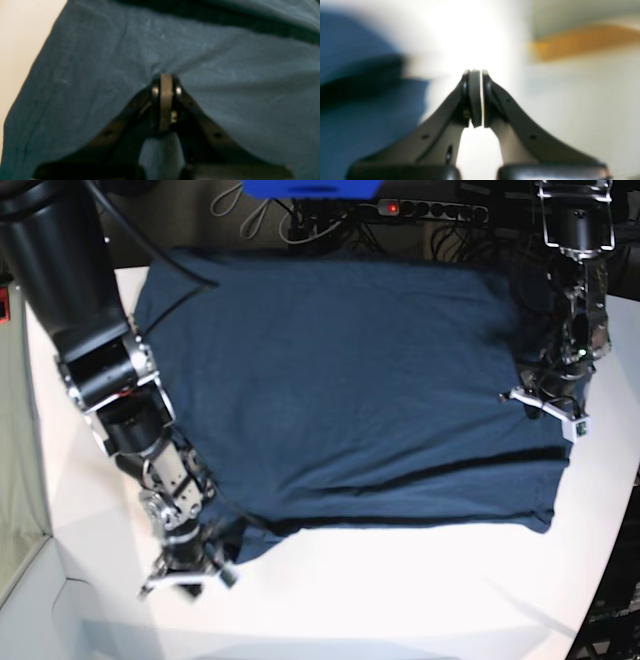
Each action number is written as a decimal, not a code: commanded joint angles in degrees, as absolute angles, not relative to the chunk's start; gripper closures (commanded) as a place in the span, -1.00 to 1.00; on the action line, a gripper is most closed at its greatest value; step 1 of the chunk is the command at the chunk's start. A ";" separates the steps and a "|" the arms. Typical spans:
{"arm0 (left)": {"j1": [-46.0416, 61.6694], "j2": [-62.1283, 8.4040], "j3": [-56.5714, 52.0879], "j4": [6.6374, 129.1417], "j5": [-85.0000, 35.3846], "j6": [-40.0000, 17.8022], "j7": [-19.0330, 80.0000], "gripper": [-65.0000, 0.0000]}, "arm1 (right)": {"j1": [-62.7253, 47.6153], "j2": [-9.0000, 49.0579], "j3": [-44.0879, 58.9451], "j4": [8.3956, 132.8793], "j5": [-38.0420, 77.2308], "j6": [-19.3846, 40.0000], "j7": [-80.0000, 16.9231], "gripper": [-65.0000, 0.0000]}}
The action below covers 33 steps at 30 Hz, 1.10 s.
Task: Layout the t-shirt on the table in an organized manner, then fold the t-shirt properly
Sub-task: 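Drag the hem corner with the right gripper away from the left gripper, then release the hem and regrasp the shirt side with the right gripper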
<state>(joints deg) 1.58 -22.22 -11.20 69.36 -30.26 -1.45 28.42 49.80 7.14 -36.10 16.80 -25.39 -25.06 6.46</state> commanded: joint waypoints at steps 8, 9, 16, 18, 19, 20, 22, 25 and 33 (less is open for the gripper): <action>2.15 -23.52 -11.21 68.97 -29.14 0.13 32.22 1.00 | 51.38 8.13 -35.82 21.85 -25.63 -22.90 8.92 1.00; 2.15 -23.52 -11.21 68.97 -29.23 0.13 32.22 1.00 | 51.30 8.13 -35.82 21.49 -25.63 -21.23 8.66 1.00; 2.15 -25.01 -10.86 68.97 -29.23 0.13 32.22 1.00 | 47.78 8.92 -35.74 21.85 -25.63 -11.74 3.82 1.00; 2.15 -25.45 -10.77 68.97 -29.23 0.13 32.40 1.00 | 46.29 9.80 -35.74 21.85 -25.63 -10.15 2.86 1.00; 2.24 -25.63 -10.77 68.97 -29.23 0.13 32.40 1.00 | 45.67 10.07 -35.74 21.93 -25.63 -9.36 2.42 1.00; 2.77 -26.15 -10.86 68.97 -29.23 0.13 32.48 1.00 | 44.70 10.42 -35.74 22.55 -25.63 -8.57 1.98 1.00; 4.35 -26.68 -11.12 68.97 -29.23 0.13 32.22 1.00 | 41.98 11.03 -35.65 25.63 -25.63 -7.52 0.75 1.00; 4.97 -26.95 -11.21 69.49 -29.23 0.13 32.22 1.00 | 35.91 14.46 -35.56 36.00 -25.63 -4.18 -2.33 1.00; 7.25 -26.95 -11.21 76.35 -29.23 0.13 32.48 1.00 | 21.49 19.82 -35.47 63.16 -25.63 17.27 -11.65 1.00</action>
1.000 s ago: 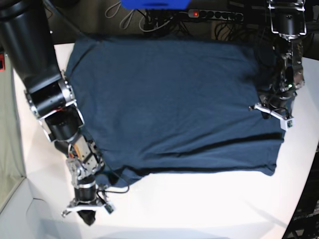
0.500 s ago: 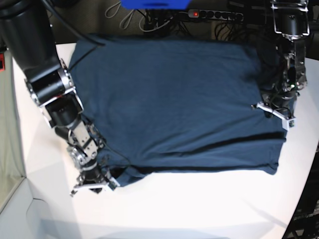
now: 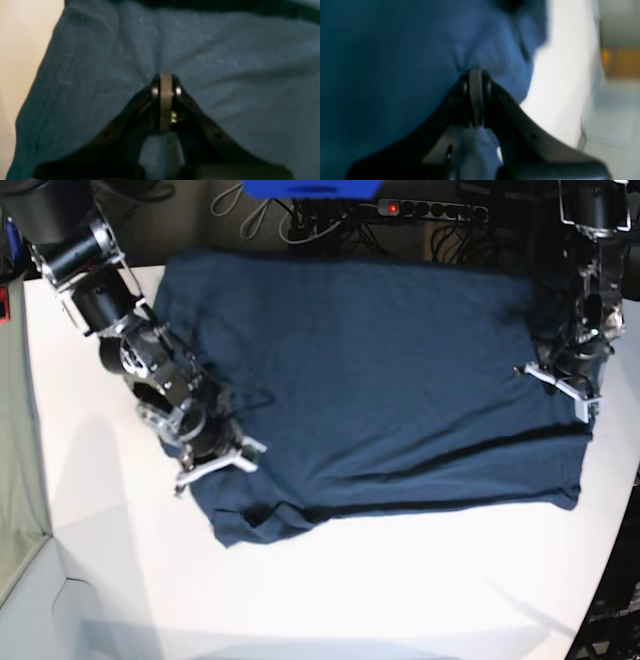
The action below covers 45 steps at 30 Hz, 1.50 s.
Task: Layout the t-shirt on the table in an organized manner, then fold the t-shirt properly
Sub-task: 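Release the hem and regrasp the shirt side with the right gripper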
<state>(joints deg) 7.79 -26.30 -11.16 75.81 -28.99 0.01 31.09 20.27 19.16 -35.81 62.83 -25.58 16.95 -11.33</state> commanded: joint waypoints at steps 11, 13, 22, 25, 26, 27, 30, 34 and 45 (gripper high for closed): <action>11.47 -27.38 -11.21 79.52 -29.23 0.13 32.57 1.00 | 11.56 26.68 -35.47 80.92 -25.63 36.62 -19.47 1.00; 12.26 -27.47 -11.21 79.52 -29.23 0.13 32.57 1.00 | 11.21 27.65 -35.47 81.80 -25.63 36.79 -19.47 1.00; 12.53 -28.62 -11.30 79.87 -29.23 0.13 32.48 1.00 | 14.73 25.10 -29.76 84.88 -25.63 36.88 -19.30 1.00; 12.53 -28.62 -11.30 79.87 -29.23 0.13 32.48 1.00 | 17.01 24.04 -29.85 83.21 -25.54 36.88 -19.12 1.00; 12.53 -28.62 -11.30 79.87 -29.23 0.13 32.48 1.00 | 17.98 22.99 -29.85 81.89 -25.54 36.88 -19.12 1.00; 12.53 -28.62 -11.30 79.87 -29.23 0.13 32.48 1.00 | 18.95 22.02 -29.85 80.40 -25.54 36.88 -19.12 1.00; 12.53 -28.62 -11.30 79.87 -29.23 0.13 32.48 1.00 | 21.41 20.18 -29.93 76.09 -25.54 37.58 -19.12 1.00; 12.53 -28.62 -11.30 79.87 -29.23 0.13 32.48 1.00 | 24.13 18.07 -29.93 71.52 -25.54 40.00 -19.12 1.00; 12.53 -28.62 -11.30 79.87 -29.23 0.13 32.48 1.00 | 32.75 12.26 -27.38 54.11 -34.42 9.54 -10.33 1.00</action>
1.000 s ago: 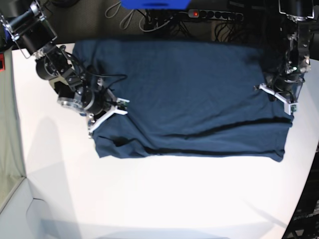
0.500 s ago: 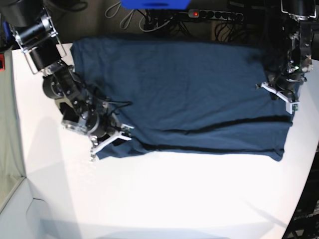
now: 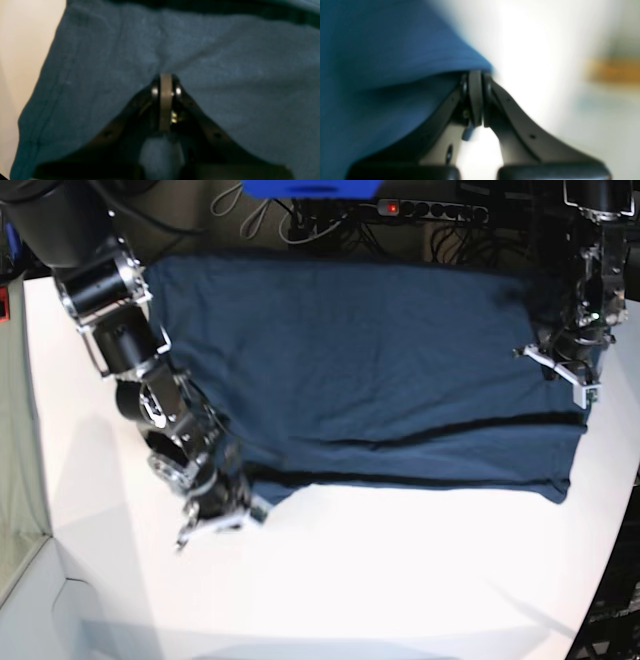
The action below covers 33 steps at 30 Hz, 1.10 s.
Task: Layout the t-shirt on the table in an organized manner, then fold the t-shirt properly
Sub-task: 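Release the hem and regrasp the shirt side with the right gripper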
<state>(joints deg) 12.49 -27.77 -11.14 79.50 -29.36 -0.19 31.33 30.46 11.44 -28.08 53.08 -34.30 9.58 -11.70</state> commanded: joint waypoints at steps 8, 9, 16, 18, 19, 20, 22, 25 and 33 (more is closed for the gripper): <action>12.35 -28.62 -11.30 79.87 -29.23 0.13 32.48 1.00 | 33.27 12.53 -25.71 52.09 -35.74 -7.08 -3.65 1.00; 12.35 -28.62 -11.30 79.87 -29.23 0.13 32.48 1.00 | 33.27 12.53 -25.71 52.09 -35.74 -5.41 -3.82 1.00; 12.26 -28.53 -11.30 79.87 -29.23 0.13 32.48 1.00 | 30.02 14.29 -25.63 57.45 -35.74 5.85 -3.91 1.00; 12.18 -28.62 -11.30 79.87 -29.23 0.13 32.48 1.00 | 28.26 14.99 -25.54 60.62 -35.74 12.18 -4.09 1.00; 12.09 -28.62 -11.30 79.87 -29.23 0.13 32.48 1.00 | 27.38 15.25 -25.54 62.46 -35.74 15.69 -4.97 1.00; 12.09 -28.70 -11.38 79.87 -29.23 0.13 32.48 1.00 | 26.51 15.69 -25.54 64.57 -35.74 19.30 -6.37 1.00; 12.09 -28.70 -11.38 80.66 -29.58 0.13 32.48 1.00 | 24.13 16.22 -25.54 70.20 -35.74 28.79 -10.77 1.00; 12.09 -28.53 -11.38 83.47 -29.67 0.13 32.48 1.00 | 20.62 16.13 -23.96 78.37 -35.74 40.00 -18.95 1.00; 12.00 -28.35 -14.02 89.27 -29.67 0.13 32.48 1.00 | 16.57 14.64 -22.73 84.09 -35.74 40.00 -36.88 1.00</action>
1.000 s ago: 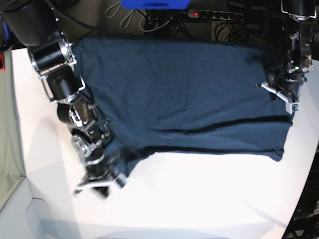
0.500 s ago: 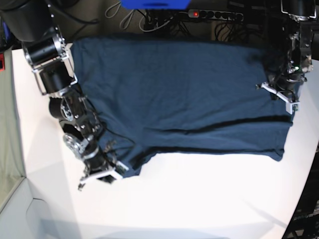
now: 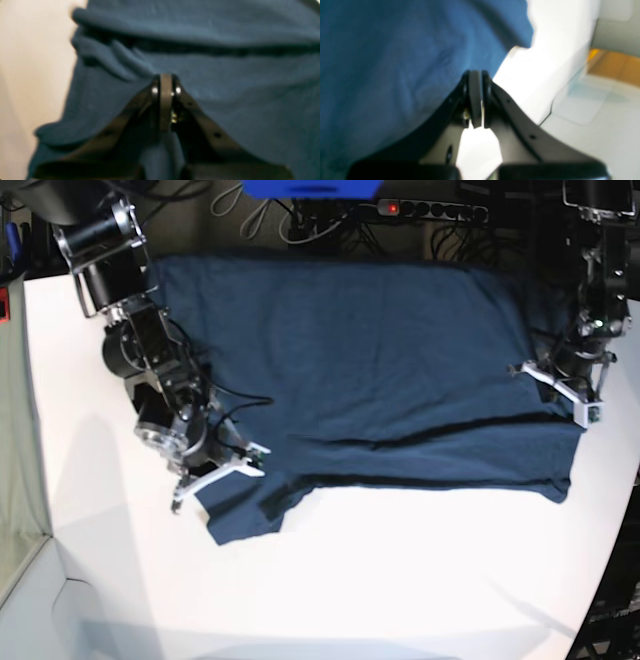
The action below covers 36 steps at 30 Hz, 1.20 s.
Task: Layout the t-shirt on the table in an organized manner, then fold the t-shirt properly
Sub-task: 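Release the hem and regrasp the shirt side with the right gripper, then move both grippers along the shirt sides toward the shoulders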
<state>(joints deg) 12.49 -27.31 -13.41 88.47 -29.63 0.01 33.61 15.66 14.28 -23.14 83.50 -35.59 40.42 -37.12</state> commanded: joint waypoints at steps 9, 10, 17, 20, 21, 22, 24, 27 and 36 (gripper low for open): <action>9.36 -28.35 -13.85 86.37 -29.23 0.13 32.57 1.00 | 15.96 16.84 -22.55 69.93 -35.65 40.00 -31.43 1.00; 8.84 -28.26 -13.76 86.29 -29.41 0.13 32.57 1.00 | 16.31 16.84 -21.76 68.35 -35.65 40.00 -30.11 1.00; 3.03 -24.31 -13.67 82.51 -29.14 0.13 32.57 1.00 | 28.26 15.69 -14.20 43.82 -35.65 40.00 -16.04 1.00; -1.10 -22.55 -13.67 79.69 -29.23 0.13 32.57 1.00 | 35.47 15.60 -12.62 33.10 -35.65 34.59 -11.30 1.00; -2.33 -21.76 -13.67 78.99 -29.23 0.13 32.57 1.00 | 37.05 15.60 -12.26 31.43 -35.65 31.34 -10.24 1.00; -3.21 -21.05 -13.67 78.64 -29.23 0.13 32.57 1.00 | 38.20 15.60 -12.00 30.55 -35.65 28.79 -9.54 1.00; -5.41 -19.47 -13.67 78.46 -29.23 0.13 32.57 1.00 | 39.96 15.60 -11.82 30.37 -35.65 25.27 -8.04 1.00; -6.46 -17.71 -14.11 80.31 -29.85 0.13 32.57 1.00 | 40.66 15.34 -11.74 34.24 -35.65 23.08 -7.96 1.00; 1.54 -17.19 -14.29 98.59 -29.85 0.57 32.57 1.00 | 37.49 14.46 -5.67 54.64 -35.56 20.35 -11.38 1.00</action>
